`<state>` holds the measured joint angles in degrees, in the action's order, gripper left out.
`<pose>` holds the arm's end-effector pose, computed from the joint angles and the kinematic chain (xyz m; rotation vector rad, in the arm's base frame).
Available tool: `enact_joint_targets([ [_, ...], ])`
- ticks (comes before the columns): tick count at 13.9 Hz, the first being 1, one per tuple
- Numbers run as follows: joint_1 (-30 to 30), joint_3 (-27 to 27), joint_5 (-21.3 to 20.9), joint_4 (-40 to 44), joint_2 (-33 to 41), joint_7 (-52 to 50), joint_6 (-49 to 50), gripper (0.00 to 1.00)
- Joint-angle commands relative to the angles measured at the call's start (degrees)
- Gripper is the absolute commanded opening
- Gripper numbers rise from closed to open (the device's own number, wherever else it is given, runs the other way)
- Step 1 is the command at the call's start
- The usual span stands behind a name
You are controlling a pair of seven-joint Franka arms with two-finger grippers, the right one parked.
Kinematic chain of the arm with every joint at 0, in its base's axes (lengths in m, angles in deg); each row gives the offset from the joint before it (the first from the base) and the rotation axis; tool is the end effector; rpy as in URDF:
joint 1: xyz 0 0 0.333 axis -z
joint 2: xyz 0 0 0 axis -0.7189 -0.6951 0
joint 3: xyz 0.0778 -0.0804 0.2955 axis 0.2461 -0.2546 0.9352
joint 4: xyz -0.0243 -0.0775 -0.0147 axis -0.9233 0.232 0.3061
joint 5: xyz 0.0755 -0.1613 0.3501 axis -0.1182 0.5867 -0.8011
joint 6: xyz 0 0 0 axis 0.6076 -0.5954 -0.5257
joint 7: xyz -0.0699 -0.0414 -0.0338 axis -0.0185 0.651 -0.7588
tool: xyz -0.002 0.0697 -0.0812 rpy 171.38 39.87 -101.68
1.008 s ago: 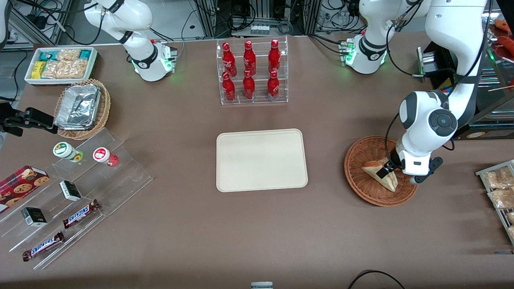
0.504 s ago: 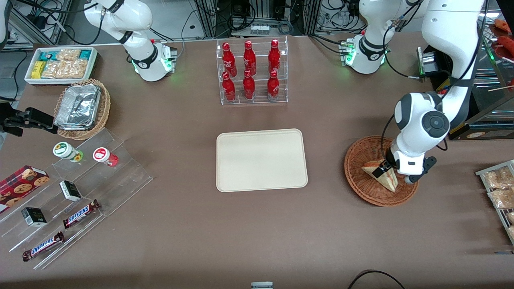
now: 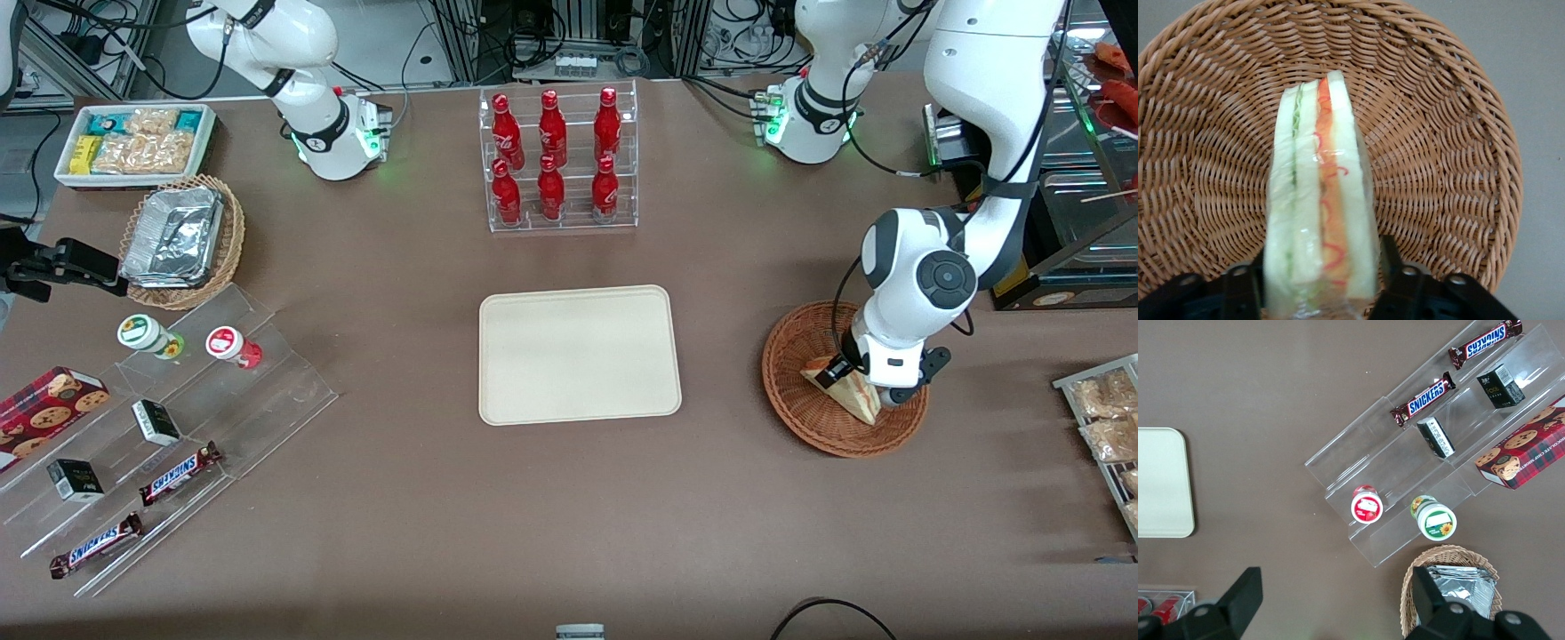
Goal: Place sandwich from basket to tray
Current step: 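Lower the left gripper and close it on the sandwich's wrapped edge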
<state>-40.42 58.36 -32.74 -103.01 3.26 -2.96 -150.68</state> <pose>0.5589 -0.0690 0.2503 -2.9661 -1.0215 -0.0358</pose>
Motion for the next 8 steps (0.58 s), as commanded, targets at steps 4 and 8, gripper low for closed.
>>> enact_joint_targets([
  [4,0.95,0.34,-0.75,2.92,0.95,0.1,3.95,0.0],
  [8,6.04,0.34,-1.19,15.29,1.74,-0.51,21.76,0.0],
])
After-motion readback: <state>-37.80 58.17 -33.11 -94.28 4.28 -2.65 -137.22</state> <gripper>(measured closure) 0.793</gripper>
